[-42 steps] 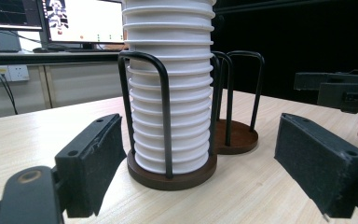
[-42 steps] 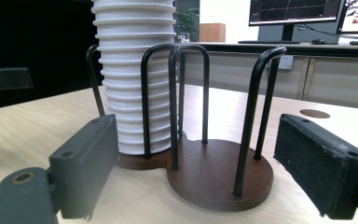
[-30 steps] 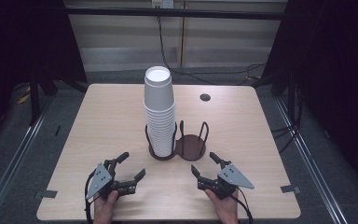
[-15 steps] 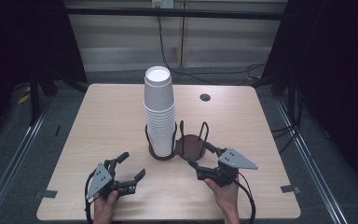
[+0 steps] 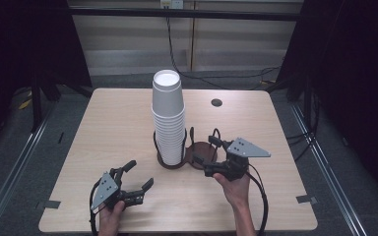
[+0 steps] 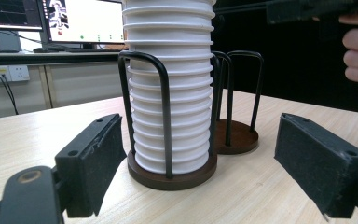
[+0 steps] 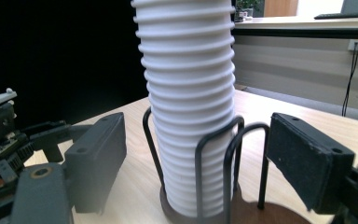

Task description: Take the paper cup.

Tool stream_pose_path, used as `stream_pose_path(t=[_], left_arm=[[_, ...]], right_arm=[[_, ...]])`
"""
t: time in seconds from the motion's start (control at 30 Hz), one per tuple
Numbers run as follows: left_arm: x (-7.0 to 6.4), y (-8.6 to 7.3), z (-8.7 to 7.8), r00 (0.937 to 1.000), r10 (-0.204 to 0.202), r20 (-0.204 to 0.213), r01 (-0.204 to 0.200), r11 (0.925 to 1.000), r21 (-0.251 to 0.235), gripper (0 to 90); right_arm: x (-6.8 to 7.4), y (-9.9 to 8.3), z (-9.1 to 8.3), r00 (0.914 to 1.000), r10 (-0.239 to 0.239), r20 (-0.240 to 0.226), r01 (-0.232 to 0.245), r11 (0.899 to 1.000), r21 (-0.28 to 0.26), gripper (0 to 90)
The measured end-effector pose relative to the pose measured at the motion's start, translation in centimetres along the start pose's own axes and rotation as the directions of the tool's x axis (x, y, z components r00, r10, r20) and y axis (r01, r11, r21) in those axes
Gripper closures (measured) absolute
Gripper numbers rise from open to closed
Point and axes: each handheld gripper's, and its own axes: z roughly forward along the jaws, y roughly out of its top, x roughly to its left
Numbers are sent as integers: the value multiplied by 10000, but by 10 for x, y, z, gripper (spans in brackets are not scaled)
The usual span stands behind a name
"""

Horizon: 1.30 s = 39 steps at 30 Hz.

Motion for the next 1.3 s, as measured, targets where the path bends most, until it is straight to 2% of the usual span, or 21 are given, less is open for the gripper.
stream_pose_path(t=[0.03, 0.07, 0.1, 0.13, 0.37, 0.47, 0.67, 0.83, 0.9, 1.1, 1.17, 1.3], left_arm=[[0, 0, 0, 10000, 0, 0, 0, 10000, 0, 155], [0, 0, 0, 10000, -3, 1, 4, 10000, -22, 155], [0, 0, 0, 10000, -3, 1, 4, 10000, -22, 156], [0, 0, 0, 9997, 95, 210, -95, 10000, -31, 156], [0, 0, 0, 9997, 74, 250, -75, 10000, 23, 156], [0, 0, 0, 9998, -26, 194, 26, 10000, 4, 156], [0, 0, 0, 9999, -14, 111, 14, 10000, 2, 156], [0, 0, 0, 9999, -17, 113, 17, 10000, 7, 156], [0, 0, 0, 9999, -15, 113, 15, 10000, 9, 156], [0, 0, 0, 9999, 3, 105, -4, 10000, 27, 156], [0, 0, 0, 9999, -23, 105, 23, 10000, 5, 156], [0, 0, 0, 9999, -18, 102, 18, 10000, 4, 156]], right_arm=[[0, 0, 0, 10000, 0, 0, 0, 10000, 0, 199], [0, 7, 2, 9996, -56, -280, 57, 10000, 36, 244], [0, 7, 2, 9996, -56, -280, 57, 10000, 36, 244], [1, 14, 4, 9990, -41, -435, 44, 10000, 66, 240], [3, 37, 16, 9969, -439, -652, 470, 9978, 465, 228], [2, 46, 20, 9930, -506, -1071, 584, 9958, 705, 234], [1, 66, 25, 9922, -758, -994, 838, 9933, 798, 239], [-2, 82, 27, 9908, -685, -1168, 782, 9937, 806, 242], [-3, 87, 29, 9920, -771, -1001, 854, 9930, 811, 236], [-8, 99, 31, 9909, -586, -1213, 696, 9936, 891, 209], [-7, 109, 33, 9893, -731, -1259, 860, 9912, 1003, 223], [-8, 120, 34, 9899, -800, -1170, 915, 9911, 964, 195]])
